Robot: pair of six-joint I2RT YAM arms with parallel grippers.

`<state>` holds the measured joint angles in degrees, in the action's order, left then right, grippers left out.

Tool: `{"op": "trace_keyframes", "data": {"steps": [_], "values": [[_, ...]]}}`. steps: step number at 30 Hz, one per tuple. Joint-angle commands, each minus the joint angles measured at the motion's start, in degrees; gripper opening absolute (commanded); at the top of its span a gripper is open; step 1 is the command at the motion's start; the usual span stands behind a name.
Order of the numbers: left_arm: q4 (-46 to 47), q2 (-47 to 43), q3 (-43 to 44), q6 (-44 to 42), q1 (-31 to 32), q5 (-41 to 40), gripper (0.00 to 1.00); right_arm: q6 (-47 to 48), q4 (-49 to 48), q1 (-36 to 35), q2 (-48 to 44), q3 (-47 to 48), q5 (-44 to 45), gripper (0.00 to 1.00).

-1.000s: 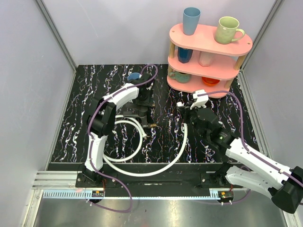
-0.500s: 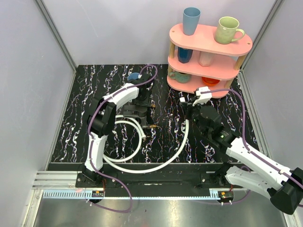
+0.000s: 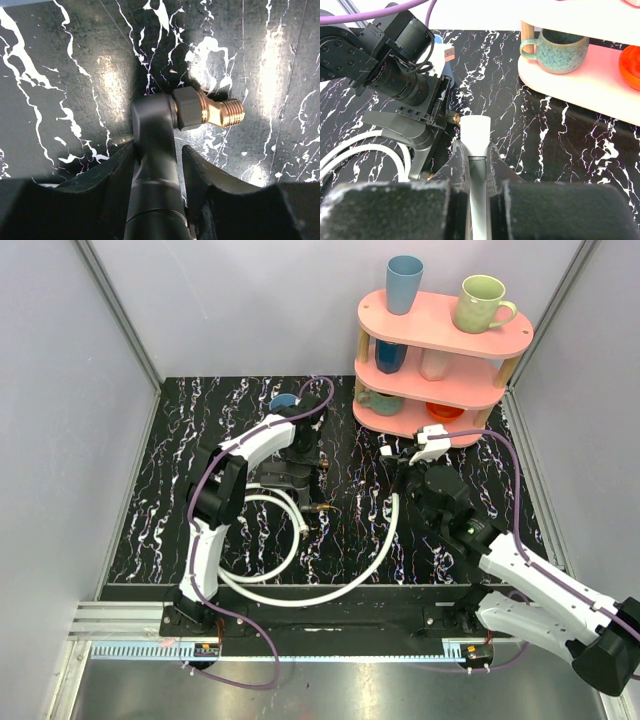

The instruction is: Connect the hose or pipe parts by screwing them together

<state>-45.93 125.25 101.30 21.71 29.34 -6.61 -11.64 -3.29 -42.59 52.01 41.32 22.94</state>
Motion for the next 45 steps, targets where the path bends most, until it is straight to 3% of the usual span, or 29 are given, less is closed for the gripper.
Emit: {"op": "trace_keyframes", "data": {"steps": [1, 5, 9, 13, 36, 39, 45], "values": [[-0.39, 3.68, -0.75, 3.15, -0.43, 0.37, 0.44, -0.67, -4.36, 0.66, -1.65, 0.69, 0.44, 0.00], [-1.09, 4.12, 0.39, 5.09, -0.51, 0.28, 0.42, -0.93, -4.44, 0.58, -2.44, 0.78, 0.18, 0.00], [-1.09, 3.95, 1.80, 6.15, -0.60, -0.06, 0.59, -0.93, -4.44, 0.58, -3.05, 0.78, 0.00, 0.00], [-3.46, 4.39, 5.75, 6.15, -1.04, -0.60, 0.60, -1.28, -4.44, 0.66, -3.84, 0.34, -0.70, 0.00], [-6.89, 9.49, 8.48, 6.24, -2.10, -4.55, 0.57, -1.54, -4.62, 0.58, -6.04, -0.10, -1.85, 0.00], [-6.63, 9.13, 7.96, 5.71, -2.27, -4.11, 0.51, -1.19, -4.36, 0.58, -6.39, -0.01, -1.76, 0.00], [-4.96, 7.99, 5.24, 4.13, -2.45, -2.00, 0.22, -1.19, -3.92, 0.58, -7.27, -0.10, -1.58, 0.00]]}}
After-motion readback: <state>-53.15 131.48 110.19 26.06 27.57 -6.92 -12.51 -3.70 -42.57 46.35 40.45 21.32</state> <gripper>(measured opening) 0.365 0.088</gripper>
